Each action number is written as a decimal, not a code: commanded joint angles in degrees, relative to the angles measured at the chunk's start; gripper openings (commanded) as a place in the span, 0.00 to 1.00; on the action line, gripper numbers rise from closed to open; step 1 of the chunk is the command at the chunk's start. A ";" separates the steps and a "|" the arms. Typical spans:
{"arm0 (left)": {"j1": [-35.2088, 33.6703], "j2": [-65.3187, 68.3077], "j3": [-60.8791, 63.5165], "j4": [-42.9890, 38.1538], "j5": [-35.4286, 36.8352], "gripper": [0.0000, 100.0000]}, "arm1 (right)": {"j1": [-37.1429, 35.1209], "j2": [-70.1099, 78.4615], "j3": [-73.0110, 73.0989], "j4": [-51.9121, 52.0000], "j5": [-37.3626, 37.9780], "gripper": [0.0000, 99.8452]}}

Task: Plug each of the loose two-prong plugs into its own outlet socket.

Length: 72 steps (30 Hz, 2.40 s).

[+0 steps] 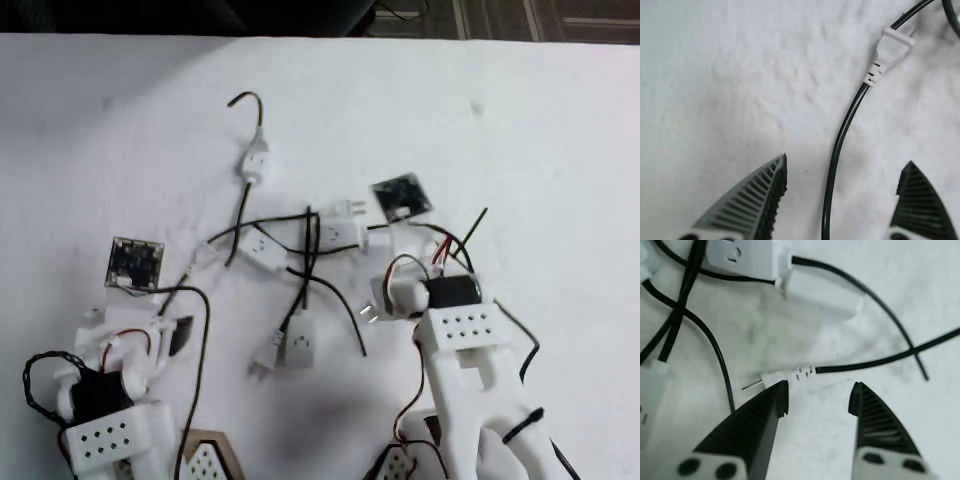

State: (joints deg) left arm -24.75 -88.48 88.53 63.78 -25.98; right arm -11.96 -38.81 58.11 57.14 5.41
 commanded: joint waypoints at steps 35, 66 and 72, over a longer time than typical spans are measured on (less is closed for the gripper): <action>-0.13 -0.40 -0.35 -1.32 -0.35 0.35 | -4.62 43.03 -25.05 1.63 -30.33 0.02; -0.13 -0.40 -0.26 -1.32 -0.35 0.35 | 0.84 39.25 -25.23 2.42 42.20 0.03; -0.13 -0.40 -0.26 -1.32 -0.35 0.35 | -0.22 40.84 -25.23 2.59 39.21 0.22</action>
State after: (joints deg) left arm -24.75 -88.48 88.53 63.78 -25.98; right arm -11.87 2.33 34.20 60.22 46.55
